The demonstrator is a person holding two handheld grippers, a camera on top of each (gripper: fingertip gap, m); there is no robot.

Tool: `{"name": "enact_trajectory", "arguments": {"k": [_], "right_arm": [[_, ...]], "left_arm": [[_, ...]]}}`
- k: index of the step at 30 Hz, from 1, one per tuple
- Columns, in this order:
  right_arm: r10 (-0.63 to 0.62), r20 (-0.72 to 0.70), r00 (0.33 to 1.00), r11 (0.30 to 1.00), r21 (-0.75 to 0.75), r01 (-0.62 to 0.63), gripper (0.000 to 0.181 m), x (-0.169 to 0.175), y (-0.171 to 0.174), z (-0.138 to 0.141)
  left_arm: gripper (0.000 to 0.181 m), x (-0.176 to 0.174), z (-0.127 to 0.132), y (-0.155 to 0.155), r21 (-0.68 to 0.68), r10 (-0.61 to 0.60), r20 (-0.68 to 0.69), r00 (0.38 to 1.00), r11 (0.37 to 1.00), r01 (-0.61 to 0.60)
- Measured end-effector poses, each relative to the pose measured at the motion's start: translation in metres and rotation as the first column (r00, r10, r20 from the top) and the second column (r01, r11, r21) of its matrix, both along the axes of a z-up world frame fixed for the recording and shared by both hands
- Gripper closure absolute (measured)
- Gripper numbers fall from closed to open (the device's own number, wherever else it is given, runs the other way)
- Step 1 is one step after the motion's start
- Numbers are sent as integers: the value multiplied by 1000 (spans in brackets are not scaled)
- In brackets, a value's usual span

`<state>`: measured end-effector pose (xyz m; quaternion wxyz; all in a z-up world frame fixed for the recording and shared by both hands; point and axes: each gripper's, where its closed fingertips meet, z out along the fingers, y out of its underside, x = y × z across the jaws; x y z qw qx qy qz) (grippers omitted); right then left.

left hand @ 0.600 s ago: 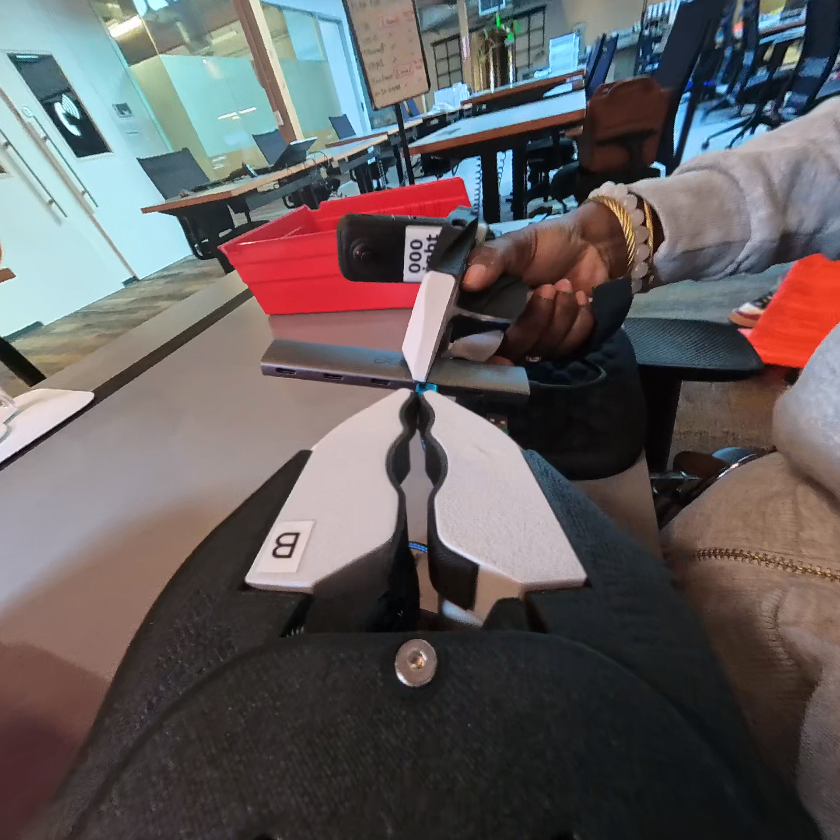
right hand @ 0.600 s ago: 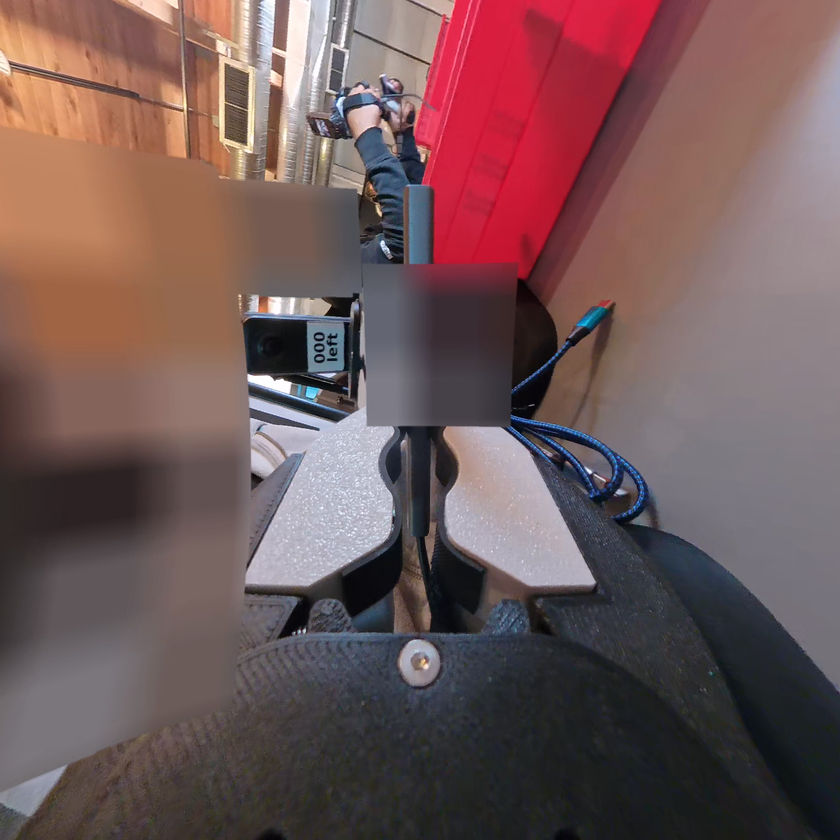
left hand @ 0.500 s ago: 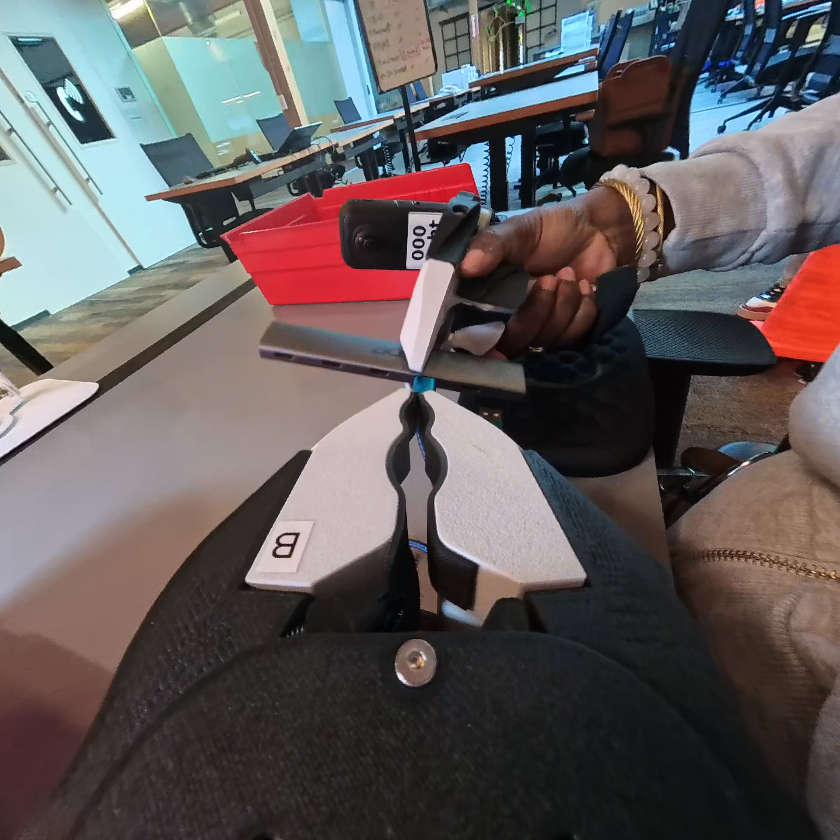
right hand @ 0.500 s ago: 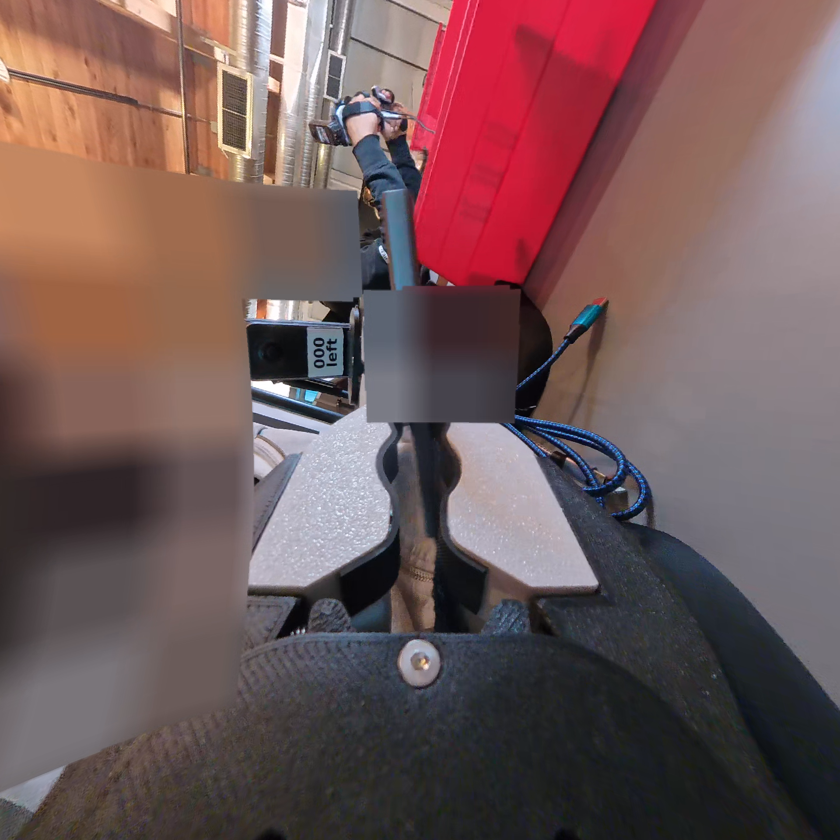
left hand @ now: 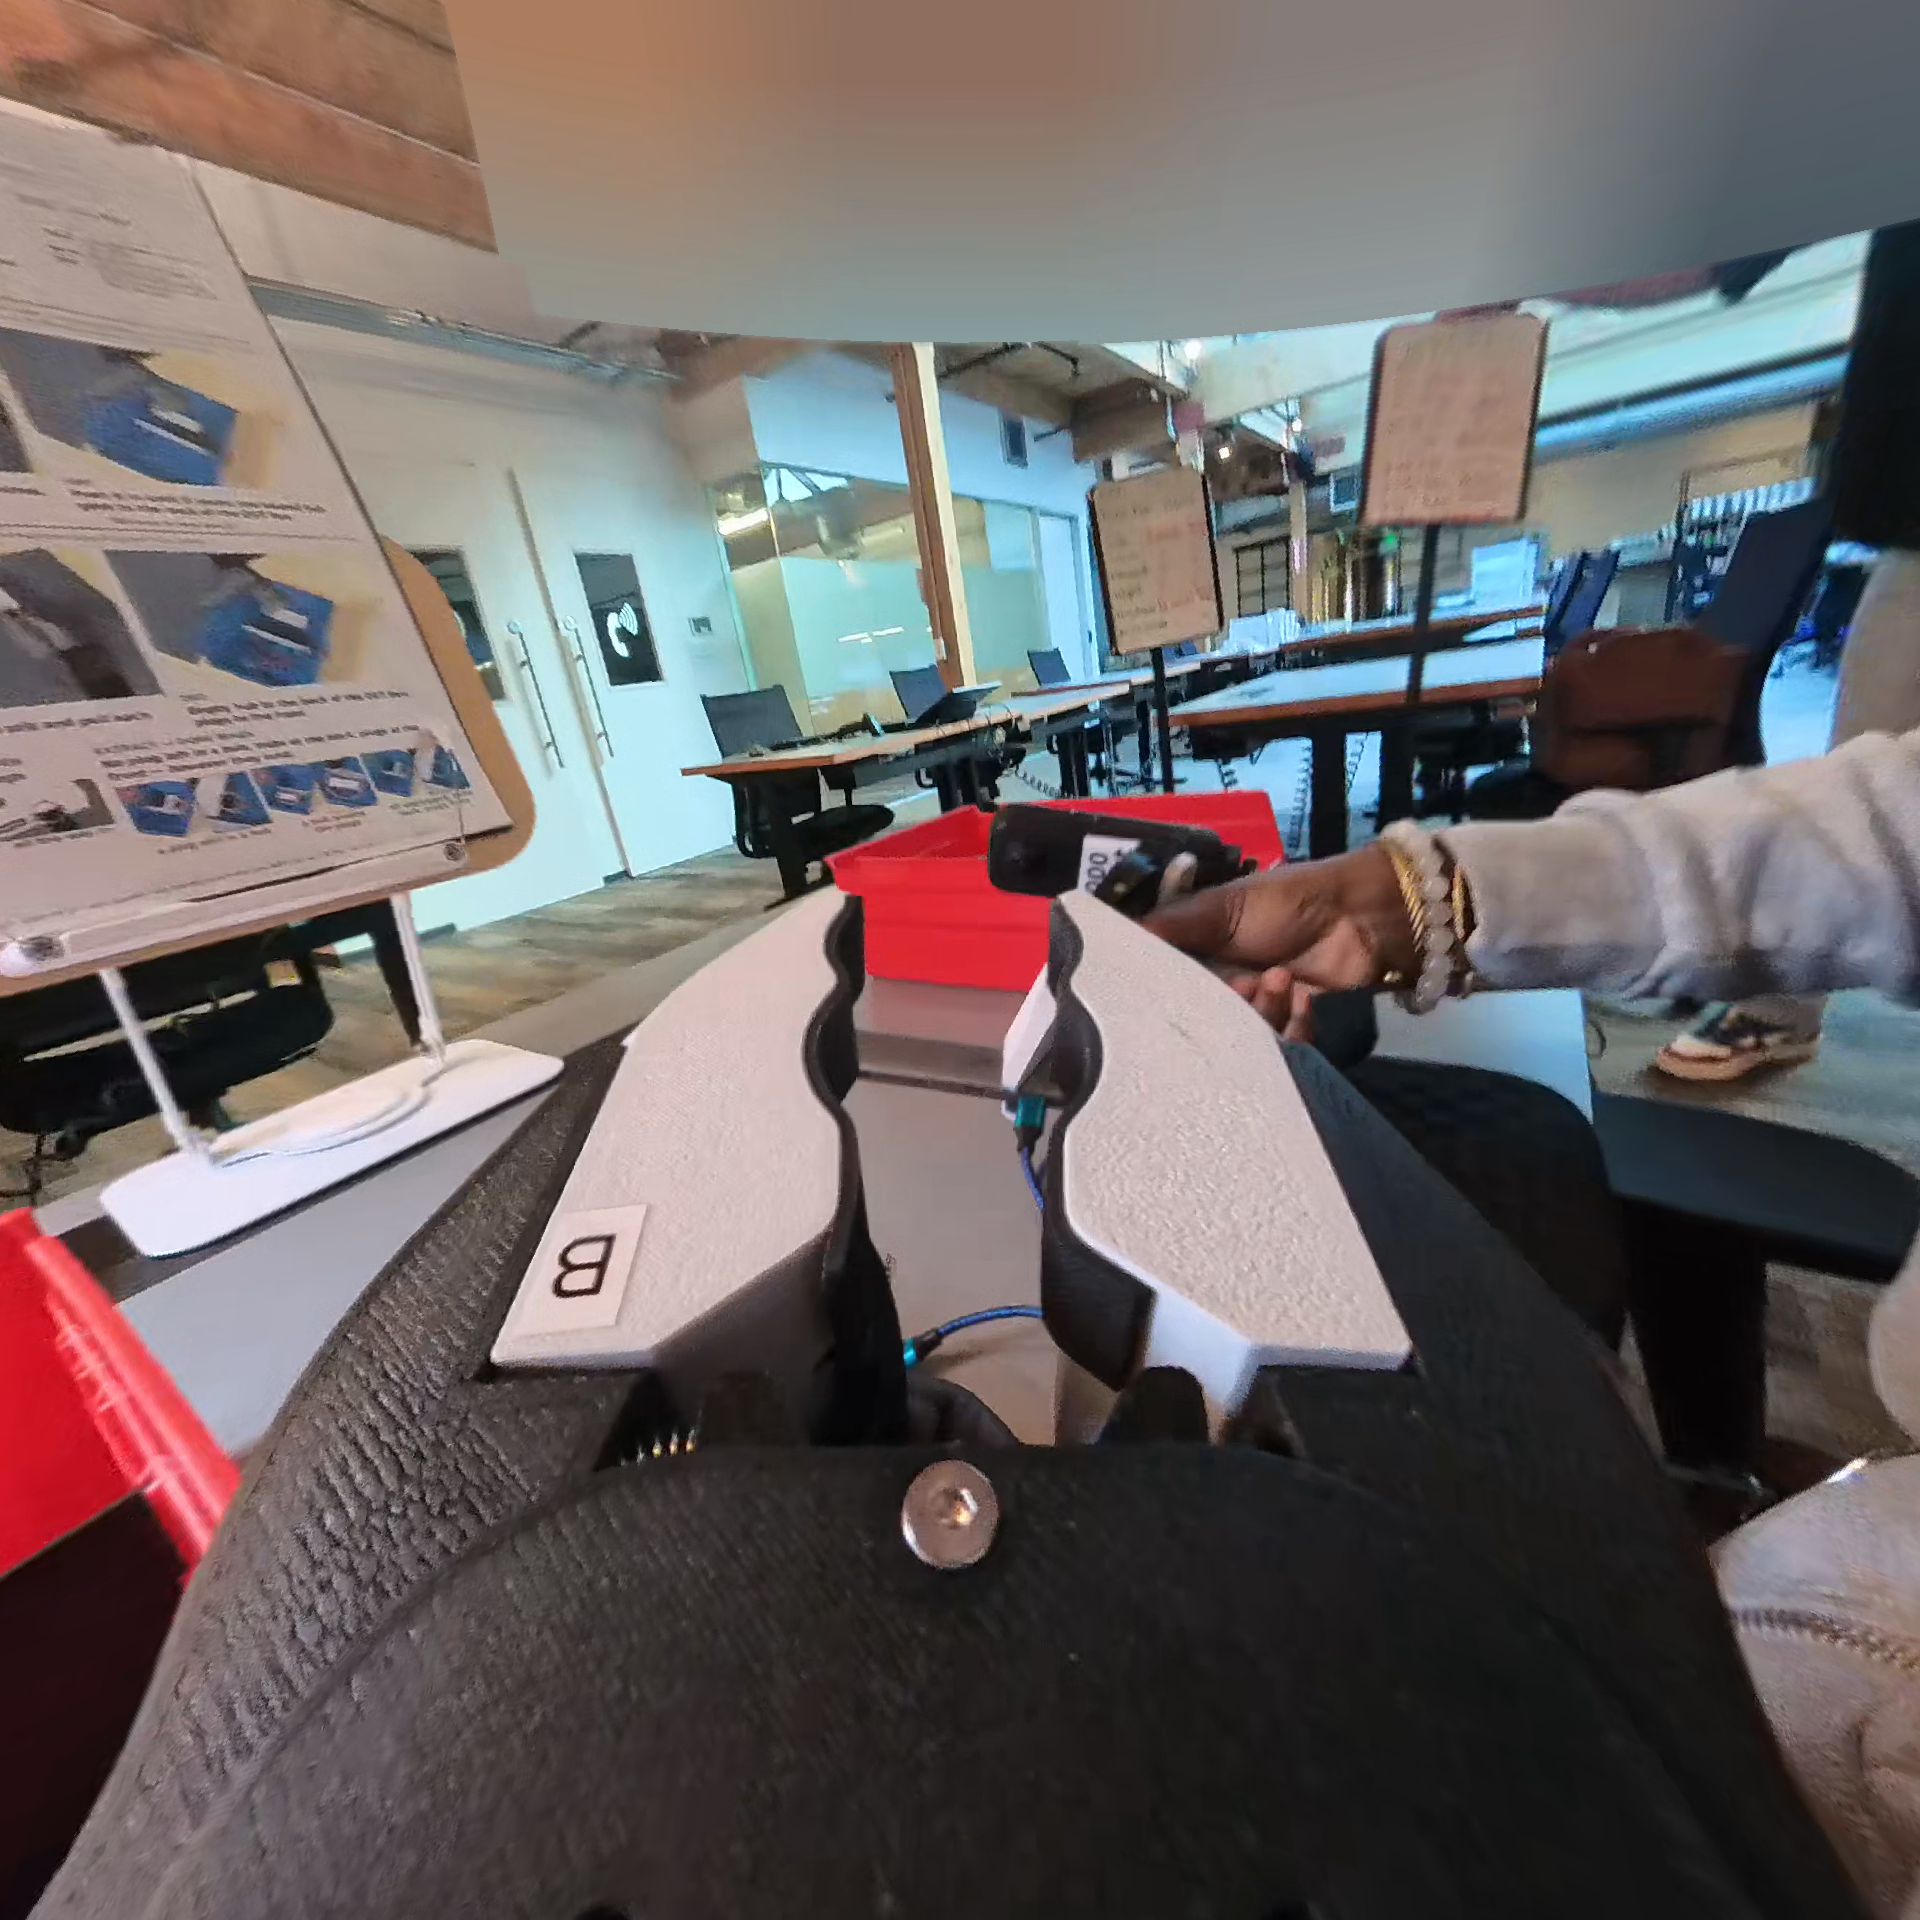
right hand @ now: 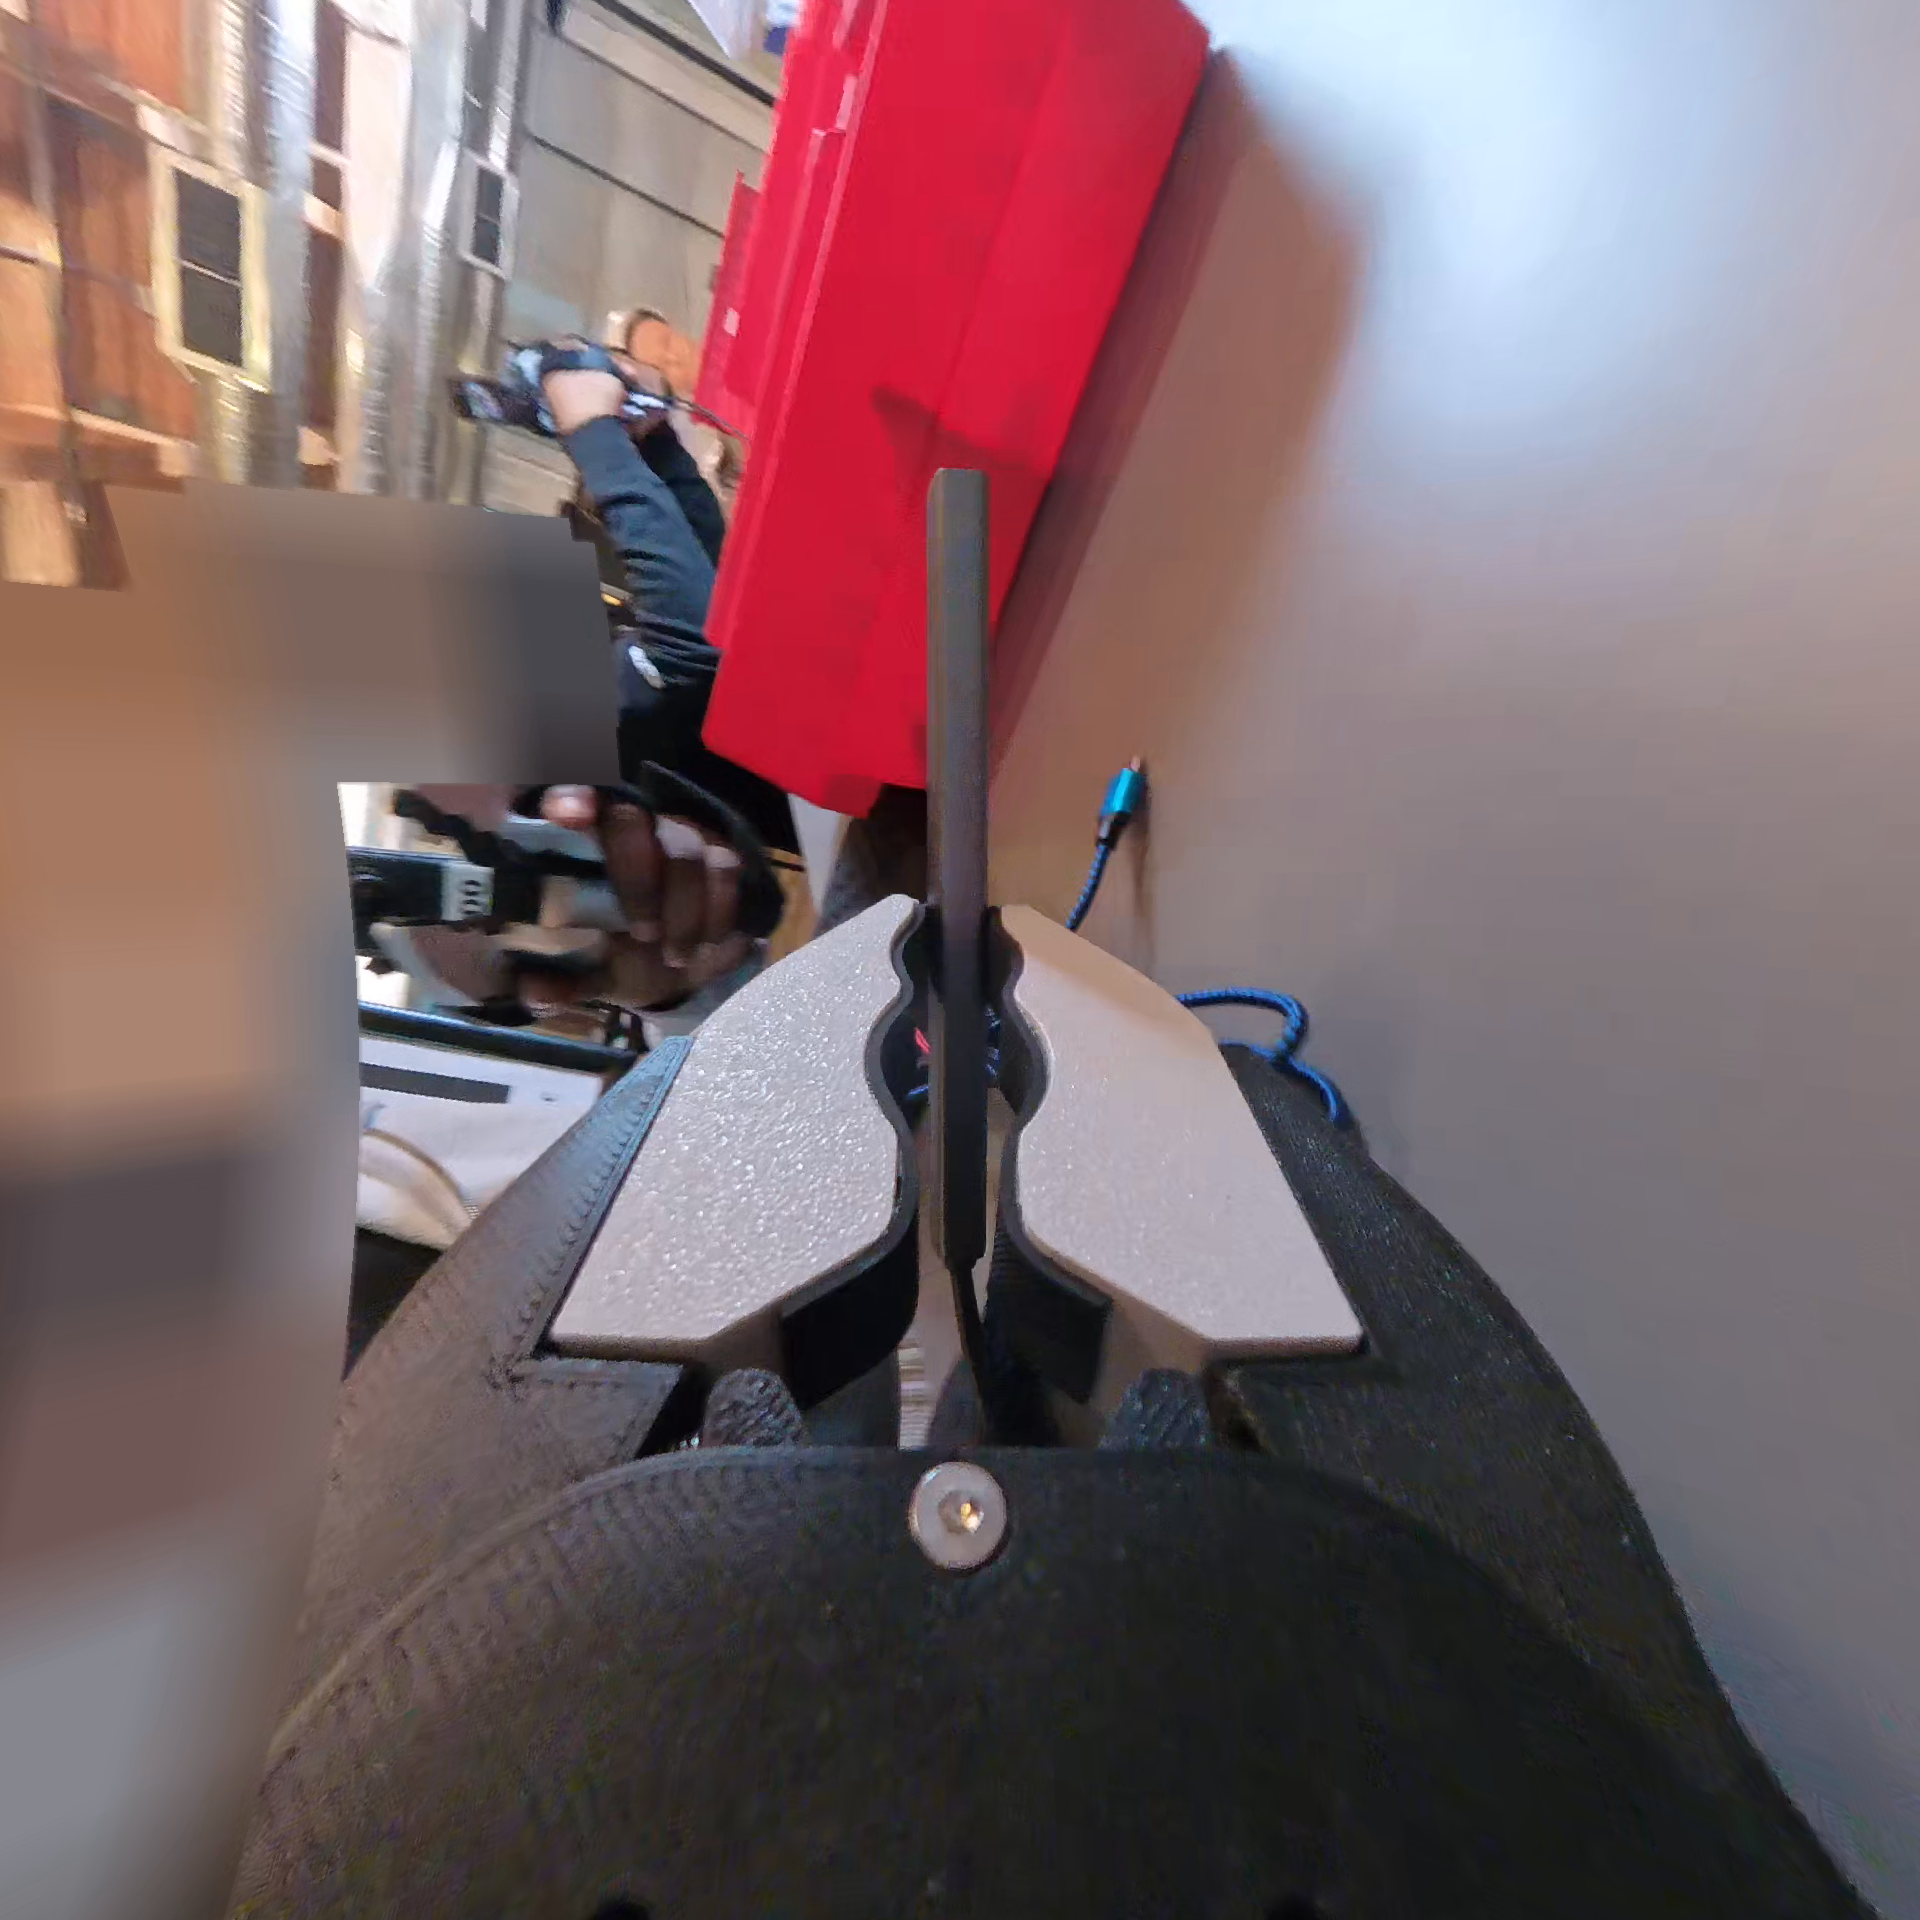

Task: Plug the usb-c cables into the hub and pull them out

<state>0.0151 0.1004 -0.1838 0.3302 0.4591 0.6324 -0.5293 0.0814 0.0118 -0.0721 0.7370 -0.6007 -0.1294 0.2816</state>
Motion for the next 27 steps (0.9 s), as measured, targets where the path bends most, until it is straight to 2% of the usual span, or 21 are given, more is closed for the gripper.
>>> {"name": "enact_trajectory", "arguments": {"k": [3, 8, 12, 16, 19, 23, 25, 27], "right_arm": [[4, -14, 1000, 997, 76, -3, 171, -13, 3, -15], [7, -37, 999, 981, 196, 0, 166, -20, 6, -38], [34, -163, 986, 937, 347, 25, 160, -21, 12, -50], [54, -372, 927, 916, 388, 102, 139, -23, 15, -33], [64, -605, 793, 905, 370, 209, 111, -21, 15, -4], [-2, -865, 502, 883, 234, 406, 85, -8, 16, 42], [-37, -936, 351, 862, 148, 485, 78, 4, 18, 57], [-54, -971, 232, 843, 80, 532, 74, 17, 20, 63]], "left_arm": [[147, 3, 10, -10, 24, 8, -28, 1000, 1000, -8], [147, 1, 6, -13, -35, 45, -43, 998, 998, -47], [147, 0, 5, -16, -46, 53, -32, 998, 997, -54], [147, -4, 2, -22, -78, 78, -4, 997, 994, -78], [143, -10, -2, -32, -123, 111, 46, 993, 987, -105], [132, -19, -13, -58, -230, 174, 164, 971, 964, -134], [128, -22, -14, -78, -296, 219, 192, 957, 942, -156], [122, -26, -15, -104, -374, 270, 219, 938, 911, -175]]}}
